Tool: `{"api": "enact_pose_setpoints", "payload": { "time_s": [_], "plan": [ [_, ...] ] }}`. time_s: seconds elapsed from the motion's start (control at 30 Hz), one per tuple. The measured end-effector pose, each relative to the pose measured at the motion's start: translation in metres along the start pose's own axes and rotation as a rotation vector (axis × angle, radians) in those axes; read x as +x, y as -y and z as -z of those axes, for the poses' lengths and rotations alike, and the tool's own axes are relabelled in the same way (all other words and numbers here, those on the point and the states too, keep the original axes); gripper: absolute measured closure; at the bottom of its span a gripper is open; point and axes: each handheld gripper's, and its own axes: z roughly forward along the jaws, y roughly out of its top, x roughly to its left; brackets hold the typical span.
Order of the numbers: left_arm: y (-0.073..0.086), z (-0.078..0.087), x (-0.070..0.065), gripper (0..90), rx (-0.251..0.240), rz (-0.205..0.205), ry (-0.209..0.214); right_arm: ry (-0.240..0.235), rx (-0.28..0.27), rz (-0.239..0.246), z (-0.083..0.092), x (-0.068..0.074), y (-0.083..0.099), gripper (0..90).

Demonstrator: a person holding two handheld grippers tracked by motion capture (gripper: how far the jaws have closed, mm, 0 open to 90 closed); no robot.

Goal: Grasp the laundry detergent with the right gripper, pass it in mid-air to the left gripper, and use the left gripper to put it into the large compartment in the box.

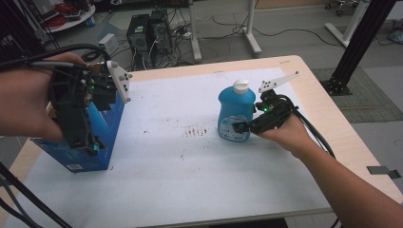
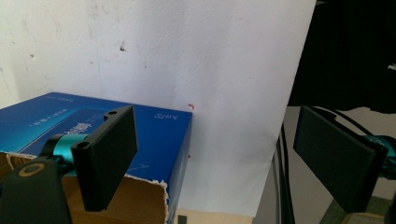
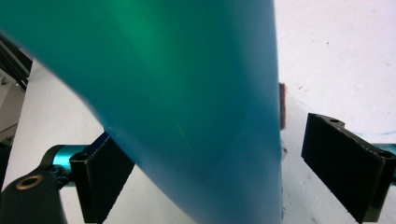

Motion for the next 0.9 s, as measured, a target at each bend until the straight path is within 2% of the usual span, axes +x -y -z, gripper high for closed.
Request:
{"api": "enact_pose_setpoints", "payload": {
  "time_s": [0.4, 0.53, 0.73, 0.9],
  "plan": [
    [0.0015, -0.0031, 0.0018, 13.8, 0.003, 0.0, 0.004, 0.013, -0.011, 0.011, -0.0053, 0.0002, 0.0013, 10.2],
    [0.0012, -0.0042, 0.0027, 13.8, 0.005, 0.0, 0.008, -0.003, -0.019, 0.008, -0.0078, 0.0008, 0.0019, 10.2],
    [0.0006, -0.0046, 0.0027, 13.8, 0.005, 0.0, 0.007, -0.002, -0.037, 0.012, -0.0095, 0.0007, 0.0021, 13.1],
    [0.0007, -0.0052, 0.0033, 13.8, 0.003, 0.002, 0.006, 0.014, -0.047, 0.026, -0.0073, 0.0009, 0.0015, 19.0]
  ]
}}
